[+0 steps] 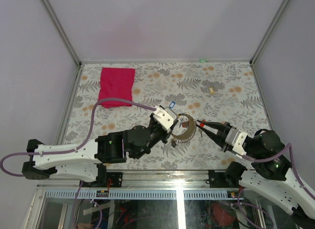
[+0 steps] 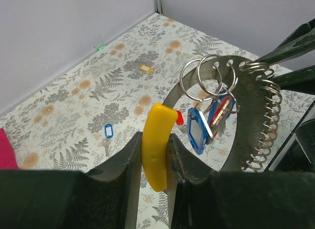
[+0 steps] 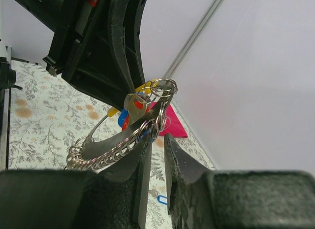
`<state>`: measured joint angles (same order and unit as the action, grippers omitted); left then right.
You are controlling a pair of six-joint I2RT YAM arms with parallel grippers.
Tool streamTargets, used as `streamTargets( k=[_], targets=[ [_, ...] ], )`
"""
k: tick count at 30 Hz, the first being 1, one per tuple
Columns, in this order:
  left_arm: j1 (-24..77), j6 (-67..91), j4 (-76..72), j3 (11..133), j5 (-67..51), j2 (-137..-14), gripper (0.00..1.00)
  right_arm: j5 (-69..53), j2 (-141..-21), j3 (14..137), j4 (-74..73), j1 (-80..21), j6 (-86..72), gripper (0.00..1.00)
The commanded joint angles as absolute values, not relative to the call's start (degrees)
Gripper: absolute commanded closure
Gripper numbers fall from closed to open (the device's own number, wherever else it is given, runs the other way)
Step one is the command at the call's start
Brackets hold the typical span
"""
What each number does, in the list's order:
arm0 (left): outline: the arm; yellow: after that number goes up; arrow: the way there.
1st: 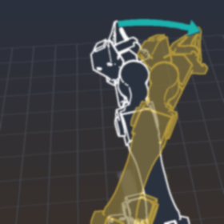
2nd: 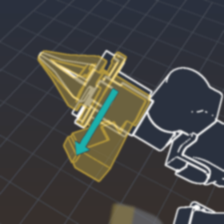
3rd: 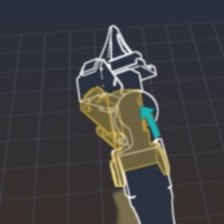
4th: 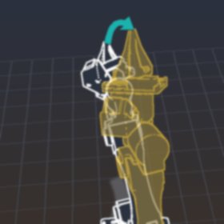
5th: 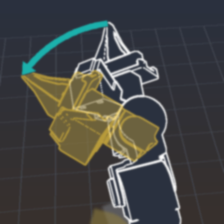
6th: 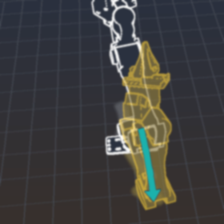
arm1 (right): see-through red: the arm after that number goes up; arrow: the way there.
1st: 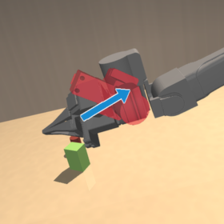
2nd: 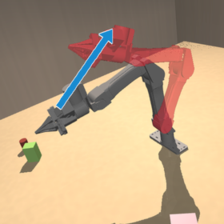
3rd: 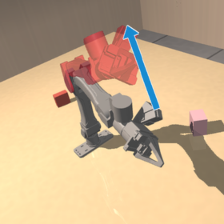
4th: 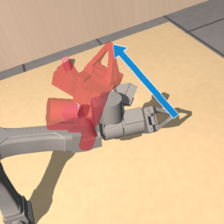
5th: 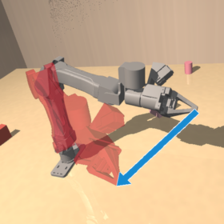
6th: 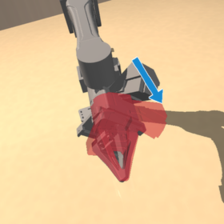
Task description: Put the keys on the keyring
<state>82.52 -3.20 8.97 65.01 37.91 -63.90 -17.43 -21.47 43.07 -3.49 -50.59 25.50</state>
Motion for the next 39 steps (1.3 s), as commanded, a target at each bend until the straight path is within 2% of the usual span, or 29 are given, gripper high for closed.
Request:
streamTargets(
  k=[1, 12, 22, 28, 37, 39],
  targets=[
    [82.79, -2.2, 5.54, 66.71, 38.32, -62.02, 1.0, -16.28, -21.05, 43.0, 0.39, -50.54, 25.16, 0.77],
    [82.79, -2.04, 5.28, 66.38, 38.2, -62.15, 1.0, -14.8, -20.96, 42.03, 4.62, -50.54, 22.53, 0.73],
    [82.75, -2.09, 5.23, 66.29, 38.06, -62.16, 1.0, -13.44, -20.57, 41.53, 5.47, -50.56, 21.85, 0.76],
    [82.67, -1.95, 5.26, 66.43, 37.9, -62.26, 1.0, -12.38, -20.37, 41.41, 5.69, -50.53, 21.48, 0.72],
    [82.73, -2.06, 5.27, 66.61, 37.57, -62.36, 1.0, -13.35, -20.95, 41.35, 6.94, -50.54, 20.24, 0.75],
    [82.84, -2.17, 5.28, 66.65, 37.53, -62.44, 1.0, -13.66, -21.15, 41.44, 7.03, -50.54, 20.17, 0.78]
  ],
)
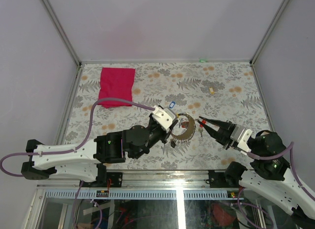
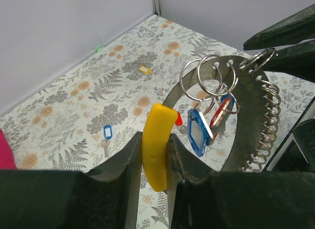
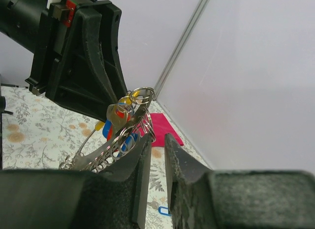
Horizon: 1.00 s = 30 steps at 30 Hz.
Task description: Put the keys on the keyring
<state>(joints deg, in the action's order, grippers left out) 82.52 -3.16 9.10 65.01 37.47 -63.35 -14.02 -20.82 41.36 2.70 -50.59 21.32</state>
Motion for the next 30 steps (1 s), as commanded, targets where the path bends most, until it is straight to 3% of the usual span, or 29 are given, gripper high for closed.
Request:
streamTargets(
  k=[1, 7, 17, 23, 30],
  targets=[
    [82.72, -2.17, 5.32, 66.7, 37.53, -62.44, 1.0, -13.83, -21.22, 41.49, 7.1, -50.53, 20.14, 0.8],
    [82.73, -2.29, 5.1, 66.68, 37.58, -62.44, 1.0, -14.48, -21.23, 41.44, 7.12, -50.56, 20.08, 0.86],
    [82.79, -2.24, 5.26, 66.4, 37.57, -62.08, 1.0, -15.37, -21.86, 41.4, 7.54, -50.54, 19.95, 0.76],
    [82.79, -2.24, 5.27, 66.23, 37.77, -61.89, 1.0, -15.64, -22.23, 41.56, 7.45, -50.53, 19.86, 0.9],
    [82.79, -1.76, 4.78, 65.11, 37.93, -61.33, 1.0, -15.07, -21.88, 44.35, 2.85, -50.54, 21.5, 0.94]
  ],
)
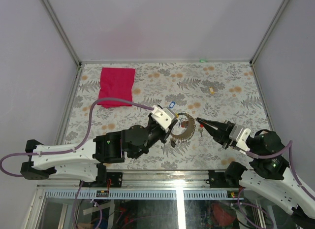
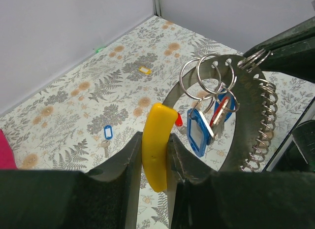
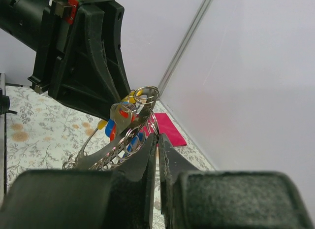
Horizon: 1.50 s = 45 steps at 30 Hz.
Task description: Put the keys on the keyring
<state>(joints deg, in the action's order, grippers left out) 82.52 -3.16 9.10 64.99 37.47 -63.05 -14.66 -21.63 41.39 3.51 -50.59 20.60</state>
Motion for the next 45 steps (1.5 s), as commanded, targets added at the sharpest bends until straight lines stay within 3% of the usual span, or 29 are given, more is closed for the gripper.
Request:
streamTargets(
  k=[1, 16, 23, 27, 31, 33, 45],
  targets=[
    [82.75, -1.52, 4.61, 64.81, 37.78, -61.29, 1.0, -14.97, -21.99, 45.4, 1.11, -50.58, 22.03, 0.94],
    [82.77, 4.13, -2.36, 58.99, 24.09, -65.3, 1.0, -17.37, -23.91, 59.75, -23.62, -50.52, 24.6, 1.0],
    [82.83, 4.77, -5.16, 58.27, 21.09, -67.76, 0.95, -19.58, -28.34, 69.68, -36.74, -50.53, 19.26, 1.0],
    [82.79, 4.9, -6.26, 57.61, 21.22, -67.31, 0.87, -19.61, -30.21, 73.06, -42.06, -50.49, 15.87, 1.0],
    [82.79, 5.09, -6.41, 56.94, 21.84, -66.2, 0.68, -18.26, -31.44, 74.79, -45.5, -50.59, 13.18, 1.0],
    [82.79, 5.3, -6.41, 56.43, 22.1, -65.25, 0.64, -16.82, -32.14, 75.55, -46.7, -50.54, 11.85, 1.0],
    [82.8, 3.46, -6.63, 53.57, 18.11, -56.63, 0.62, -10.95, -36.37, 76.44, -49.19, -50.51, 7.27, 1.0]
  ],
)
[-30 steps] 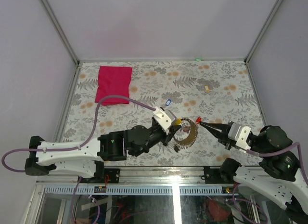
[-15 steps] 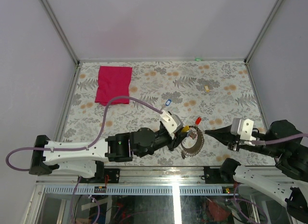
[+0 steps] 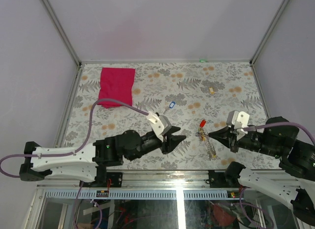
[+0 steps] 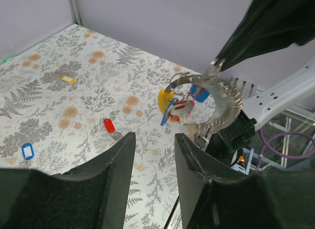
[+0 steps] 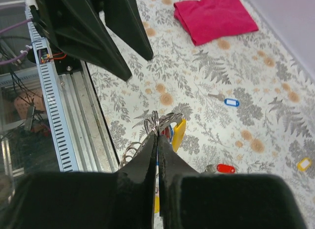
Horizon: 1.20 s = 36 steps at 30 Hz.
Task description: Put the keys on the keyring
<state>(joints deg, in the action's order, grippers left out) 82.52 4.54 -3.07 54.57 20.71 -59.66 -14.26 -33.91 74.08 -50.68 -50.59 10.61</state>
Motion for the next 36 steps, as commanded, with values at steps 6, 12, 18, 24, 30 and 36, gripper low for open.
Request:
streamTargets(
  k=[6, 12, 18, 24, 30, 36],
  targets=[
    [82.75, 0.7, -8.81, 55.11, 8.68, -57.42, 0.74, -10.02, -37.73, 75.97, -47.98, -50.52, 4.84, 1.0],
    [82.73, -2.38, -8.16, 58.58, 2.94, -60.97, 0.77, -13.77, -36.46, 73.84, -44.09, -50.49, 4.87, 1.0],
    [82.8, -4.22, -8.7, 59.88, 2.9, -61.45, 0.78, -16.29, -34.18, 71.01, -40.65, -50.54, 6.79, 1.0],
    [82.79, -5.51, -9.27, 60.65, 2.63, -61.15, 0.81, -19.24, -29.7, 64.8, -32.3, -50.49, 8.19, 1.0],
    [82.75, -5.71, -8.22, 61.81, 2.16, -62.46, 0.84, -20.87, -28.65, 63.66, -30.18, -50.52, 8.93, 1.0],
    [82.76, -5.71, -7.83, 62.55, 2.23, -63.23, 0.86, -22.15, -28.65, 63.66, -29.87, -50.54, 9.13, 1.0]
  ],
)
